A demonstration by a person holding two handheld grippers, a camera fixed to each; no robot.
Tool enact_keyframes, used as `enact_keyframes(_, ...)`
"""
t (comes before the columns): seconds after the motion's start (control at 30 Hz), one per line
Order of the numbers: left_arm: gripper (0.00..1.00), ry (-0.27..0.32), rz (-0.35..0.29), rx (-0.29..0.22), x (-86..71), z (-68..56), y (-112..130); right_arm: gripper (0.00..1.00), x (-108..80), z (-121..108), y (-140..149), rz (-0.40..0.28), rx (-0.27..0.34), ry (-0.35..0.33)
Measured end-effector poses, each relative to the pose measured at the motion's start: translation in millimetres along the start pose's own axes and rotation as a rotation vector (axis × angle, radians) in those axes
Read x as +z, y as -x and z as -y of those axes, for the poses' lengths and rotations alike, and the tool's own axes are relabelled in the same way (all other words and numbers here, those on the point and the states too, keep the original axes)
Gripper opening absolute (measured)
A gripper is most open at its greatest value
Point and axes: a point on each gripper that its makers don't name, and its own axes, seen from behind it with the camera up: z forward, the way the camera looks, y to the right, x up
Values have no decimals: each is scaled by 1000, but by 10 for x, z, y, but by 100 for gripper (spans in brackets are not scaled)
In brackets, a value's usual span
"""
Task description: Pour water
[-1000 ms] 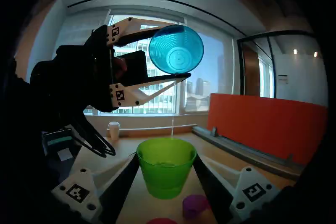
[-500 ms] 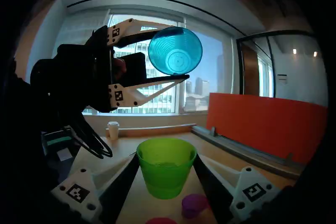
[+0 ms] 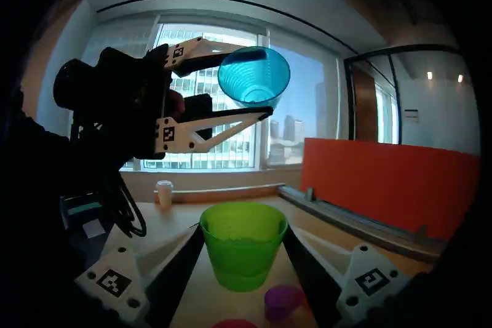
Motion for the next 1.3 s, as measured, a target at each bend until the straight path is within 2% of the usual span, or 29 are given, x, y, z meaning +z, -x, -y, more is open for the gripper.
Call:
enact_keyframes(0.27, 86, -6, 1, -180, 41, 85, 63, 91, -12, -7, -21, -5, 0, 2)
enact_keyframes(0.47, 85, 3, 12, -382, 20, 112, 139, 91, -20, 3, -23, -5, -3, 2)
enact_keyframes(0.57, 86, -3, 16, -481, -2, 165, 166, 91, -22, 4, -32, -5, -3, 3)
enact_keyframes(0.8, 85, 0, 45, -713, 46, 207, 296, 91, -34, 10, -50, -10, -4, 3)
enact_keyframes(1.07, 86, -2, 63, -951, 32, 254, 432, 91, -51, 27, -64, -12, -7, 6)
enact_keyframes(1.3, 85, 18, 46, -1168, 40, 254, 466, 91, -60, 28, -93, -17, -2, 8)
